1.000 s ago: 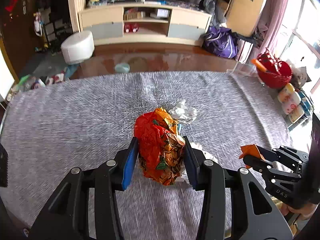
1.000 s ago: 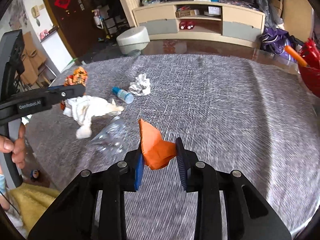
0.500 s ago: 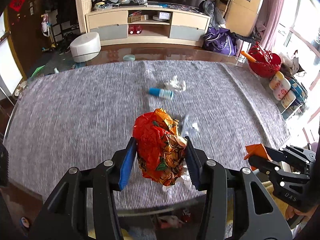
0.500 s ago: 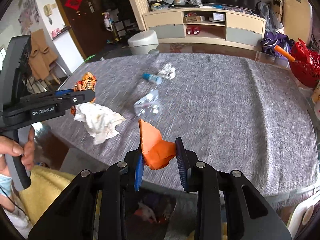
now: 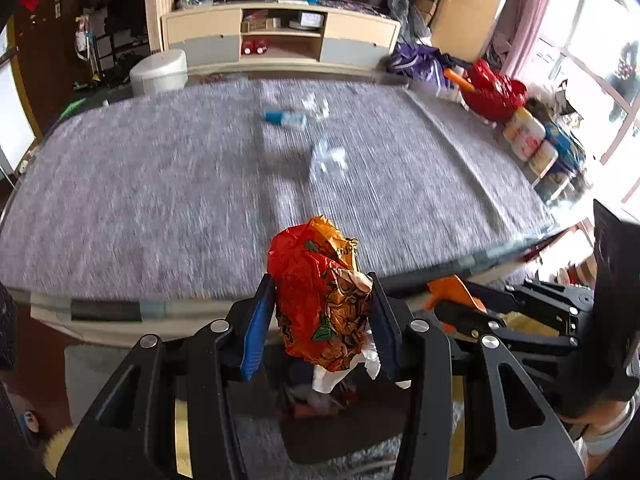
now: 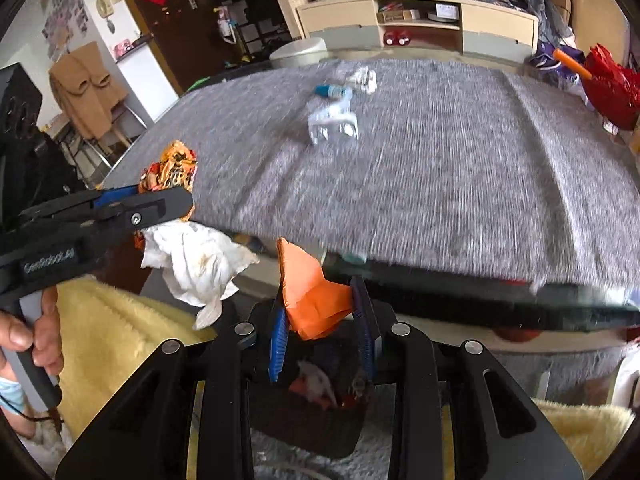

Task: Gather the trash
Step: 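Carry the snack bag and orange cloth into the bin and open both tools, then move both tools back over the table toward the wrapper and bottle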

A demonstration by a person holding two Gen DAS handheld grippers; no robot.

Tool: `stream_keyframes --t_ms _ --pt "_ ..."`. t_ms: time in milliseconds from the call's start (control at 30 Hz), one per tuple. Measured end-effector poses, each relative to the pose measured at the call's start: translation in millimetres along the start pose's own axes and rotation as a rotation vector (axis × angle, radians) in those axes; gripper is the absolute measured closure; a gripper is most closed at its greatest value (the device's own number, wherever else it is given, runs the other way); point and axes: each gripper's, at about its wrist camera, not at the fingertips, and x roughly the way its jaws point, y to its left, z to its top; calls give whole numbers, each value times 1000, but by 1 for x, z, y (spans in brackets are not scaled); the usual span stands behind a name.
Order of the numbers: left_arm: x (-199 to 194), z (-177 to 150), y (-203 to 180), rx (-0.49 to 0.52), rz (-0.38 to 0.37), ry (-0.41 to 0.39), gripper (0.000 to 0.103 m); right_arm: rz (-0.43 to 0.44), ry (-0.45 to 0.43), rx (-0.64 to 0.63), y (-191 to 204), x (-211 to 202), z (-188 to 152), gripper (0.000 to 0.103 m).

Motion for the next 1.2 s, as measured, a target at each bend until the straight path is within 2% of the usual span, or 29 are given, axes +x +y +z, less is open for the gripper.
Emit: stream_keyframes --t_ms 267,567,700,967,1067,1100,1133,1200 --pt "26 -53 -6 -5 -10 111 60 -10 70 34 -8 17 -40 73" --pt "73 -100 -2 -49 -48 262 60 -23 196 53 -11 53 -78 72" --pt "88 -110 -3 -46 -58 308 60 -29 243 62 -14 67 -85 72" --pt "102 -114 2 -54 -60 347 59 -34 293 45 -12 82 -91 69" --pt "105 -114 4 -62 -56 357 53 -43 302 42 -12 85 -92 59" --pt "105 -114 5 -66 -55 358 49 -47 303 43 -13 85 -92 49" --pt "106 -113 6 -69 -52 358 47 -50 302 43 -14 85 -92 46" --pt "106 -113 8 -75 -49 358 43 -54 302 46 -15 86 -92 44"
